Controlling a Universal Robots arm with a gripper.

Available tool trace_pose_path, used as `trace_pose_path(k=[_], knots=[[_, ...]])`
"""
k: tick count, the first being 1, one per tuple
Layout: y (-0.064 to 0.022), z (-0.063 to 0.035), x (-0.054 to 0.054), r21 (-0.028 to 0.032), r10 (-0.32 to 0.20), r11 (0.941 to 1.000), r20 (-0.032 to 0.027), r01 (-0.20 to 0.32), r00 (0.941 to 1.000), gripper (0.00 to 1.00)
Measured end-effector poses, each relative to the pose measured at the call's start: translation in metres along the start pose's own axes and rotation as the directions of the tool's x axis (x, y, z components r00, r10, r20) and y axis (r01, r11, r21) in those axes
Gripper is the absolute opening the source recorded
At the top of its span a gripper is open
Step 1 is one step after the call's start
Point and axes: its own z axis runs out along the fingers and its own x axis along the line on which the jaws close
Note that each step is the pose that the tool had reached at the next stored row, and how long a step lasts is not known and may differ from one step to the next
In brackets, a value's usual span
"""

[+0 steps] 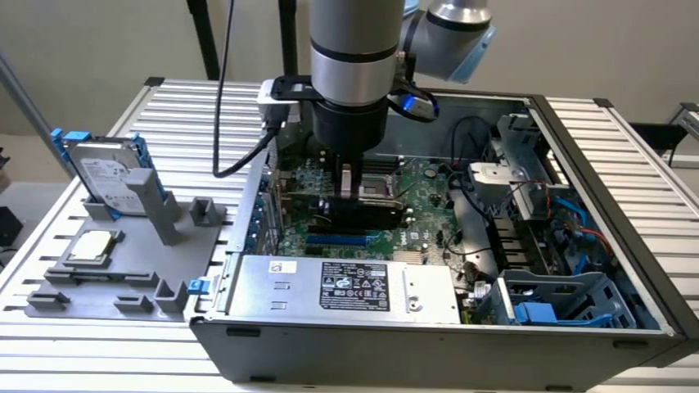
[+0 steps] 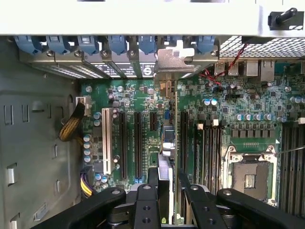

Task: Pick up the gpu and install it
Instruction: 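Insert the gpu into the slot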

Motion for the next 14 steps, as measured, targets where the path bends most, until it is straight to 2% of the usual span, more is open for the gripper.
trace_pose_path(k=[2,6,10,14], knots=[[0.0011,0.001,0.0,0.0021,0.0,1.0,-0.0003,0.0,1.0,0.27],[0.0061,0.0048,-0.001,0.0115,0.002,0.9999,-0.0002,-0.002,1.0,0.27],[0.0093,0.0095,-0.002,0.0178,0.01,0.9998,-0.0001,-0.01,1.0,0.27],[0.0109,0.0135,-0.002,0.0199,0.016,0.9997,-0.0001,-0.016,0.9999,0.27]])
